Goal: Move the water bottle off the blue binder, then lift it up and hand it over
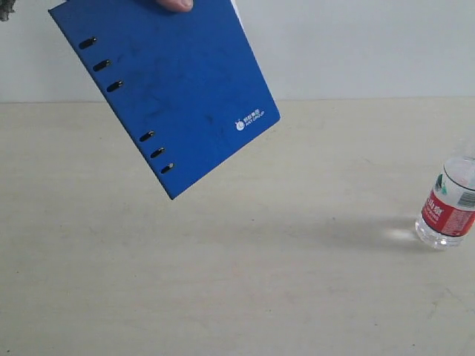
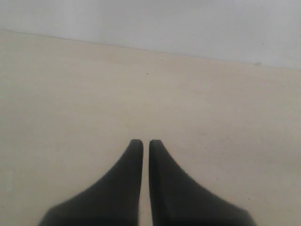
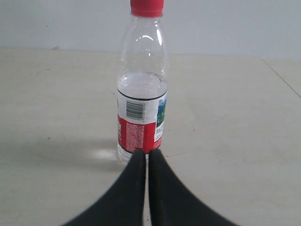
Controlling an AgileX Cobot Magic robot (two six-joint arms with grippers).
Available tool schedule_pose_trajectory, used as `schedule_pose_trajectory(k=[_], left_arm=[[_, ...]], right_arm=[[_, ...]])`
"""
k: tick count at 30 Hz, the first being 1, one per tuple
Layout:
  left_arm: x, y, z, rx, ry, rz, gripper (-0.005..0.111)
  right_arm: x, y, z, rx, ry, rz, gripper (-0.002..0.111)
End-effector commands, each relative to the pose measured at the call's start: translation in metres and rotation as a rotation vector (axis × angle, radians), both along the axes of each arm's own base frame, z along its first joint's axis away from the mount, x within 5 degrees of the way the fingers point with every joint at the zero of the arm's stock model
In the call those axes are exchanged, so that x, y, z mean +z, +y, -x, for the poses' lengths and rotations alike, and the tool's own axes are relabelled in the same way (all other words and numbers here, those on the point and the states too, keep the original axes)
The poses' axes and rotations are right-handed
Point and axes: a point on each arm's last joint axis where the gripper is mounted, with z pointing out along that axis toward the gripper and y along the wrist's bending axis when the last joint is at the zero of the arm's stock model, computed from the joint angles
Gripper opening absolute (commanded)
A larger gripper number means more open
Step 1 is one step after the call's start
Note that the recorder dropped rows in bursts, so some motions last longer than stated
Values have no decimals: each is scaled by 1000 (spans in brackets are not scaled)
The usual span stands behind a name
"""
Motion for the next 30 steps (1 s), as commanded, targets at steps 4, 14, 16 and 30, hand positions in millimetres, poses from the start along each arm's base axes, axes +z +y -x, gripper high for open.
schedule_pose_trajectory(k=[4, 14, 16, 30], left_arm=[[0, -4, 1, -13, -12, -18, 4], [-2, -3, 1, 17, 7, -36, 4], [-2, -1, 1, 47, 7, -36, 4], [-3, -4, 1, 6, 15, -14, 4]], right_arm=[[1, 0, 0, 0, -10, 2, 0], [1, 0, 0, 0, -10, 2, 0], [1, 0, 0, 0, -10, 2, 0], [1, 0, 0, 0, -12, 2, 0]])
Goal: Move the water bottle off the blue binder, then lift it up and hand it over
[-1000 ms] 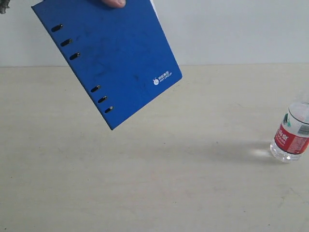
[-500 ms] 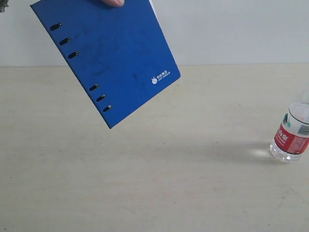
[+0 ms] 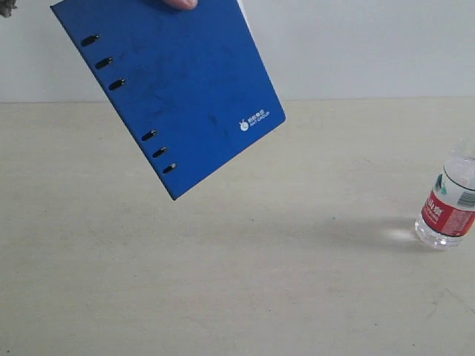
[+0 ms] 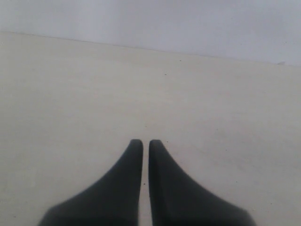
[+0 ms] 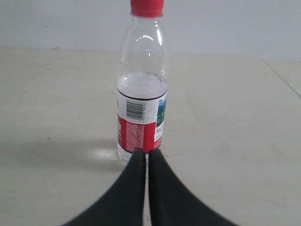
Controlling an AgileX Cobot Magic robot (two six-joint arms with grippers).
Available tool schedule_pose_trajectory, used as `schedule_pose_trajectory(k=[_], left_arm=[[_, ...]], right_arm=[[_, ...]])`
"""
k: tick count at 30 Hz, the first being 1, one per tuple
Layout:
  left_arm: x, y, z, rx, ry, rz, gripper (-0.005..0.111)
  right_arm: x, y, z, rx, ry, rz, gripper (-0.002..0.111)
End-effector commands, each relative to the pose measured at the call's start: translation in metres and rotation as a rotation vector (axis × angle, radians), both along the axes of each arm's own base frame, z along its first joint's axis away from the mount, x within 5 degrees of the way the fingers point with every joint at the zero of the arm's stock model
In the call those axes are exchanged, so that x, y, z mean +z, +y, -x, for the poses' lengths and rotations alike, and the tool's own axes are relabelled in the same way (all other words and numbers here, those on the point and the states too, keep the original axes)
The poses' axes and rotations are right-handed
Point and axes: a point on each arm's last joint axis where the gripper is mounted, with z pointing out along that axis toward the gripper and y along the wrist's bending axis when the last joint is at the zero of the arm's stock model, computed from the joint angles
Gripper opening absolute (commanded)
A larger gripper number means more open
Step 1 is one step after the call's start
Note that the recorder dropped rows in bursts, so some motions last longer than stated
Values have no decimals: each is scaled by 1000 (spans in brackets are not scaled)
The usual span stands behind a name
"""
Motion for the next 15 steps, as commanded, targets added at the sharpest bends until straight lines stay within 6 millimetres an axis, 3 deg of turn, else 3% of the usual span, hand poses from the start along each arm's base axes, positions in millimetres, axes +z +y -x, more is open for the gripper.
schedule_pose_trajectory(k=[1, 15], left_arm=[[-2, -5, 1, -68, 15, 45, 4], [-2, -7, 1, -111, 15, 45, 4]], right_arm=[[1, 0, 0, 0, -12, 2, 0], [1, 0, 0, 0, -12, 2, 0]])
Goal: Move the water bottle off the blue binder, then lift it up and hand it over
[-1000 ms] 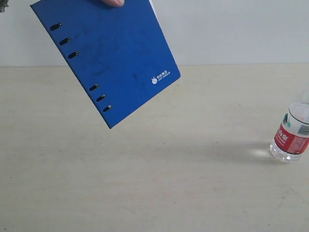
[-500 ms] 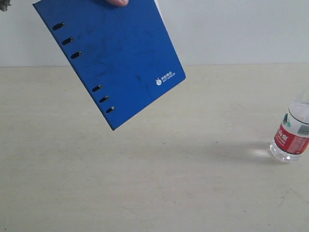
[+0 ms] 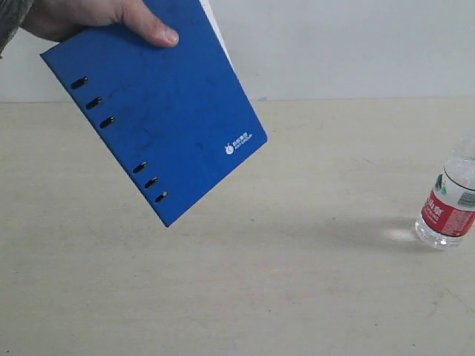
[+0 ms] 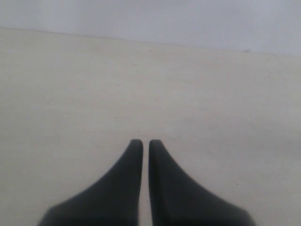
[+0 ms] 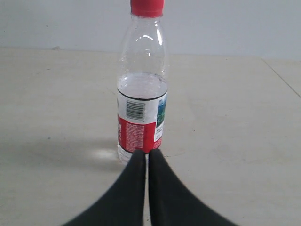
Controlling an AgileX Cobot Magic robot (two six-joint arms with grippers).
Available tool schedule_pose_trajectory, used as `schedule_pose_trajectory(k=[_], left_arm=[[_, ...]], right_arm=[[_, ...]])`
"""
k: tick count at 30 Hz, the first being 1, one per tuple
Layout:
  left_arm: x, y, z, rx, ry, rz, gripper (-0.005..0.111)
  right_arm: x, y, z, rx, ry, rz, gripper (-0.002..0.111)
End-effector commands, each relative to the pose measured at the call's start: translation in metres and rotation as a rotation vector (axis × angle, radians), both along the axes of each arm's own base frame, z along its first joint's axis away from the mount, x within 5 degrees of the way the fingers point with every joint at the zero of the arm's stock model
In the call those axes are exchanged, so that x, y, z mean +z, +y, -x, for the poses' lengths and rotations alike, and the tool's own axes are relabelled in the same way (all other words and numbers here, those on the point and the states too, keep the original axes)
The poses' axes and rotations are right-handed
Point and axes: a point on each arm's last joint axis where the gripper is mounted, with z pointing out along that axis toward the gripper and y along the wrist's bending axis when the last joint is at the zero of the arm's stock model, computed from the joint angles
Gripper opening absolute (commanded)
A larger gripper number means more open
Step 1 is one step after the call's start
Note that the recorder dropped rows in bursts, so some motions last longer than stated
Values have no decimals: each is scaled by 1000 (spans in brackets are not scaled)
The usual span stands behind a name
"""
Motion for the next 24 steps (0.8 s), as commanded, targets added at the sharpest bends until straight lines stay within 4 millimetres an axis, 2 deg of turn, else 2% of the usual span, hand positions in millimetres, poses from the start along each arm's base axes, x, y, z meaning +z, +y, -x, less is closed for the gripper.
schedule_pose_trajectory(k=[1, 7, 11, 16, 24], left_arm=[[0, 0, 0, -2, -6, 20, 4], [2, 0, -1, 13, -28, 46, 4], [6, 8, -2, 68, -83, -77, 4], [6, 12, -2, 123, -84, -62, 4], [6, 13, -2, 121, -80, -75, 4]], right_arm=[[1, 0, 0, 0, -12, 1, 0], [1, 0, 0, 0, -12, 1, 0], [1, 0, 0, 0, -12, 1, 0], [1, 0, 0, 0, -12, 1, 0], [1, 0, 0, 0, -12, 1, 0]])
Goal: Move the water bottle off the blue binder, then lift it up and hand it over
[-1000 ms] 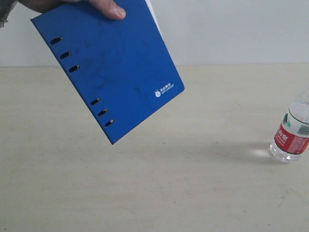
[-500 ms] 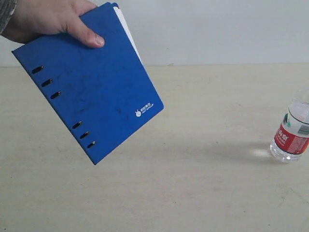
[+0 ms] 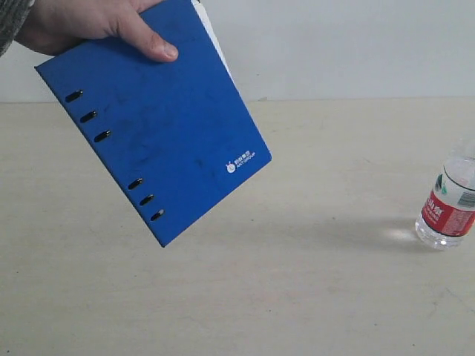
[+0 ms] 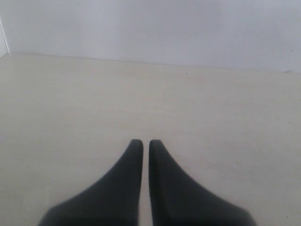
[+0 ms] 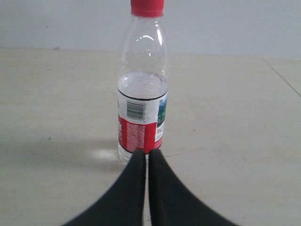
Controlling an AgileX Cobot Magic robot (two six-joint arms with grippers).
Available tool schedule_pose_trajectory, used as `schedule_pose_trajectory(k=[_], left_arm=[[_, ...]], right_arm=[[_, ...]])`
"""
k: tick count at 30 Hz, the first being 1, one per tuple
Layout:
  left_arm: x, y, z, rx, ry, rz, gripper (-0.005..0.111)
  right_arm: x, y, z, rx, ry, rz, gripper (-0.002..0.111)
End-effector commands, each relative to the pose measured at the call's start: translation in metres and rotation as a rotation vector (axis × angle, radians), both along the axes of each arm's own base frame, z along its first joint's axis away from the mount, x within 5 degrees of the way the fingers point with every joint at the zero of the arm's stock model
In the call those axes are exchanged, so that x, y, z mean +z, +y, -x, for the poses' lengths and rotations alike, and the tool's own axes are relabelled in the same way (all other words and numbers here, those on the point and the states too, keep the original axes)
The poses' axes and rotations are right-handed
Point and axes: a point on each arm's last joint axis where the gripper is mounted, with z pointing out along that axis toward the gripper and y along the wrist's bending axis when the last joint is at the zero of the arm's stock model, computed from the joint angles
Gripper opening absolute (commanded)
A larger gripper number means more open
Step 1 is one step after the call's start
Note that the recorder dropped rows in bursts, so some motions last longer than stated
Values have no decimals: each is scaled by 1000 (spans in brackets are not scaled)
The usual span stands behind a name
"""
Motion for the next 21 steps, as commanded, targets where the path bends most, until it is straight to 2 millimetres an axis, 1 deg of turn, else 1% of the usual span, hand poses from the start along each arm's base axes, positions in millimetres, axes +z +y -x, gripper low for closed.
schedule_pose_trajectory(k=[1, 21], left_arm=[[0, 0, 0, -5, -11, -3, 4], [0, 0, 0, -4, -7, -3, 4]], right_arm=[[1, 0, 0, 0, -12, 4, 0], [1, 1, 0, 0, -12, -29, 0]])
